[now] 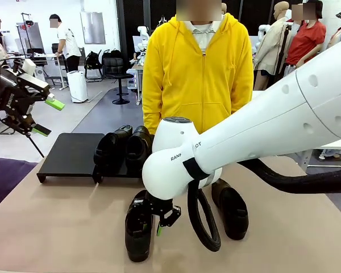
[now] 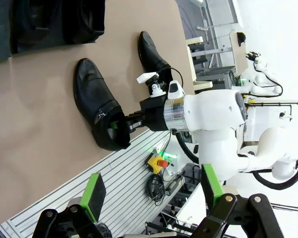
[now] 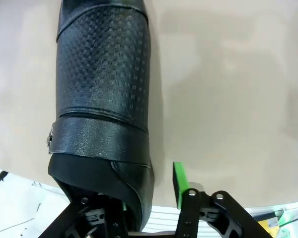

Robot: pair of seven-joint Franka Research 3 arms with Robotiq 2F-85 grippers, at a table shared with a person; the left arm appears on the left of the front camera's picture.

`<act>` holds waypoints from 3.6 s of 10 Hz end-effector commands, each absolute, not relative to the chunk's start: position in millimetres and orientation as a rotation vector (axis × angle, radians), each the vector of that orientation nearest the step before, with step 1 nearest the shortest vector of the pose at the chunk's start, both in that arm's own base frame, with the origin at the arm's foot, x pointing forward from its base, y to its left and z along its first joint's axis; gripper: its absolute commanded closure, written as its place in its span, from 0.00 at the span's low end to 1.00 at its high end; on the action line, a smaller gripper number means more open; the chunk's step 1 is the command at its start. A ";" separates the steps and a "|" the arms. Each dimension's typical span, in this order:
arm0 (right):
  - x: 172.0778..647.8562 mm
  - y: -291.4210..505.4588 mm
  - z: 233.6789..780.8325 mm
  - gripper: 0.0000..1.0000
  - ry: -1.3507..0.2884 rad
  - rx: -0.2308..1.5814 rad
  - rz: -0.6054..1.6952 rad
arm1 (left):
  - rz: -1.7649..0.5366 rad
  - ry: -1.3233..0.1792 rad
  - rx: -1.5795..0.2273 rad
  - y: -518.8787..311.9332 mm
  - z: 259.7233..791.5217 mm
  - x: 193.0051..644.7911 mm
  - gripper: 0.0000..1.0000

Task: Organize the shoes by placing them on the stand.
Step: Pick up one Shoe and place it in the middle of the table, then place the Shoe from the middle of the table onto the Shoes Stand.

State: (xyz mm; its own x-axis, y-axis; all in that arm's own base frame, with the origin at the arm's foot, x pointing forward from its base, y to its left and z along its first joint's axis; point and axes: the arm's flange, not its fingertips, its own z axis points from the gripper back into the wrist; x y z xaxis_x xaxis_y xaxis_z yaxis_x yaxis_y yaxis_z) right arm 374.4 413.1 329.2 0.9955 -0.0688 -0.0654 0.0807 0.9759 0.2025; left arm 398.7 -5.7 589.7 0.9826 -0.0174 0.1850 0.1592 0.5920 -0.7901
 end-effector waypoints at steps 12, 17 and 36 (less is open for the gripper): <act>271.6 -40.8 483.3 0.00 0.030 0.791 0.062 | -0.109 -0.156 -0.927 -3.6 591.1 396.8 0.00; 250.9 -83.5 484.4 0.00 -0.014 0.828 -0.012 | -0.109 -0.156 -0.927 -3.6 591.1 396.8 0.00; 250.9 -83.5 484.4 0.00 -0.014 0.828 -0.012 | 0.035 0.150 -0.055 -341.8 461.8 387.1 0.00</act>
